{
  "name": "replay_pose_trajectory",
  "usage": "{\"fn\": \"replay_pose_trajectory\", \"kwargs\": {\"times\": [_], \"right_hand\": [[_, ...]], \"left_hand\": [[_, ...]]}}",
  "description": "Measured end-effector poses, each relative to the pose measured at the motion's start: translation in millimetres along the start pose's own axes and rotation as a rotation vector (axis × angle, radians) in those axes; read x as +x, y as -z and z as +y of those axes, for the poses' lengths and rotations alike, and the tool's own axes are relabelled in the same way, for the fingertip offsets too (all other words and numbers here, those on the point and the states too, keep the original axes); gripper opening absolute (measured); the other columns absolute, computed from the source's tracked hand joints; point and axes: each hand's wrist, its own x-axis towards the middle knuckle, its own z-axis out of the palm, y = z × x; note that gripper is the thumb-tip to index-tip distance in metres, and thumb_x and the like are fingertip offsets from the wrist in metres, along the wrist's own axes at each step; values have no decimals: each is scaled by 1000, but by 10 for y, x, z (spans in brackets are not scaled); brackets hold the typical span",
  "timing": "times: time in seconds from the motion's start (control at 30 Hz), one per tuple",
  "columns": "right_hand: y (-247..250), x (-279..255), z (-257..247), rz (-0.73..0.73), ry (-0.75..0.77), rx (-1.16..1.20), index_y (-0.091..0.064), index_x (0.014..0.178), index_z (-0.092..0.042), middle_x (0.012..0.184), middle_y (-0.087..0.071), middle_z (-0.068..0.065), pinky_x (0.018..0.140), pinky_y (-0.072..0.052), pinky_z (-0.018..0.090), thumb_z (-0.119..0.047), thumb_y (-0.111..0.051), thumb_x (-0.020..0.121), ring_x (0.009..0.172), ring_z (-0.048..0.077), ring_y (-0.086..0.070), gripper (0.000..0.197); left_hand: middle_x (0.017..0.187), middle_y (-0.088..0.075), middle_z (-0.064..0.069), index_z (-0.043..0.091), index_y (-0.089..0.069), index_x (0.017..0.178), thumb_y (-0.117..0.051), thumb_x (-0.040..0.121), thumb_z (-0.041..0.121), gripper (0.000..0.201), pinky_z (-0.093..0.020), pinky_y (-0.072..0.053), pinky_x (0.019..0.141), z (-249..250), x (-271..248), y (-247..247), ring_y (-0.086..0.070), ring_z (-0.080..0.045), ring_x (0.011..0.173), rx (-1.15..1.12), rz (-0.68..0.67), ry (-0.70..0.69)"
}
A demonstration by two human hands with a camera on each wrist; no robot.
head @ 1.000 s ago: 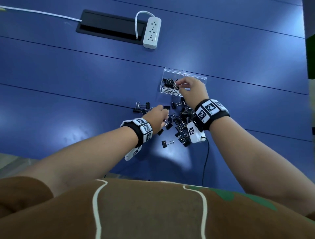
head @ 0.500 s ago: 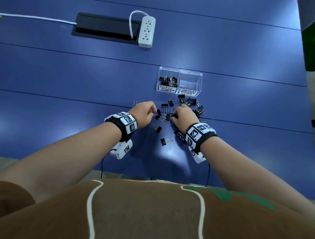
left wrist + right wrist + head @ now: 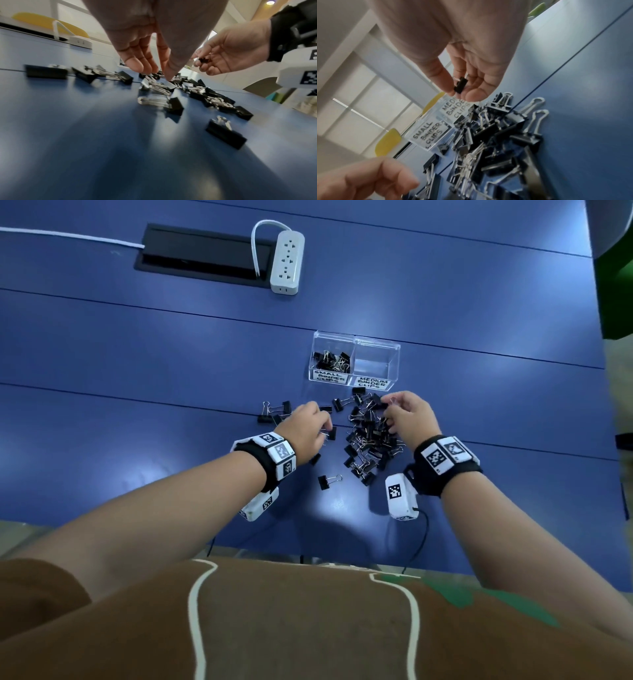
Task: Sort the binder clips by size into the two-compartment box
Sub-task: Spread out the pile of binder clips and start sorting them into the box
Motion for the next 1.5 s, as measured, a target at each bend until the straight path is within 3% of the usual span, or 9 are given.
{"fn": "replay_pose_trajectory", "kwargs": {"times": [0.2,0.37,0.5,0.63,0.77,0.93,1.2,1.27,1.5], "right_hand": [[69,-133,181,-26,-40,-97,-51,68,-15,60,-46,-3,53,-40,25,-17,-59,86,55,14,-42,19],[-53,-252,262,-89,167,-455,-66,95,-18,60,-47,-12,66,-39,25,-18,-61,86,56,4,-43,10],[-112,-258,243,-168,199,-666,-59,114,-28,97,-63,-1,78,-54,36,-21,-55,88,83,20,-59,27],[-80,-224,240,-131,160,-656,-59,107,-25,72,-52,-9,73,-53,34,-17,-55,86,71,20,-51,23],[-72,-212,208,-130,144,-584,-61,102,-26,101,-67,3,81,-55,40,-16,-55,84,88,24,-62,21],[-182,-198,109,-162,202,-712,-61,112,-23,110,-65,5,81,-51,33,-19,-55,87,96,25,-61,26],[-326,-285,95,-196,178,-845,-55,118,-17,112,-64,8,78,-53,36,-24,-49,89,99,27,-62,31],[-303,-298,103,-169,168,-825,-54,116,-18,107,-65,8,76,-54,38,-23,-49,87,93,28,-62,30],[-248,-323,168,-144,158,-770,-52,115,-21,105,-63,6,71,-51,35,-22,-48,88,80,24,-58,28]], "left_hand": [[109,-53,-11,10,-59,107,-58,89,17,19,-41,-44,95,255,131,-237,-49,-28,107,19,-89,-70],[108,-53,-13,14,-60,113,-59,88,12,25,-47,-47,91,314,212,-310,-48,-32,109,27,-88,-35],[109,-54,-12,9,-58,105,-63,84,12,21,-45,-46,92,292,238,-292,-50,-31,108,49,-95,-34],[100,-57,-14,4,-55,92,-60,81,6,12,-33,-41,83,227,177,-215,-51,-29,95,31,-94,-40],[84,-55,-8,10,-50,84,-51,80,-1,11,-29,-37,68,171,92,-144,-50,-26,78,-124,-82,38],[93,-47,-1,7,-56,107,-45,85,5,25,-27,-40,77,171,105,-61,-47,-19,77,-256,11,171],[83,-46,-9,8,-45,79,-37,91,10,14,-35,-37,73,312,230,-47,-46,-28,82,-122,-42,153],[87,-54,-9,9,-48,83,-46,85,12,4,-37,-44,78,302,226,-95,-50,-28,87,-108,-51,131],[119,-58,-9,16,-49,119,-60,87,28,36,-45,-47,95,206,208,-204,-51,-28,114,75,-158,59]]}}
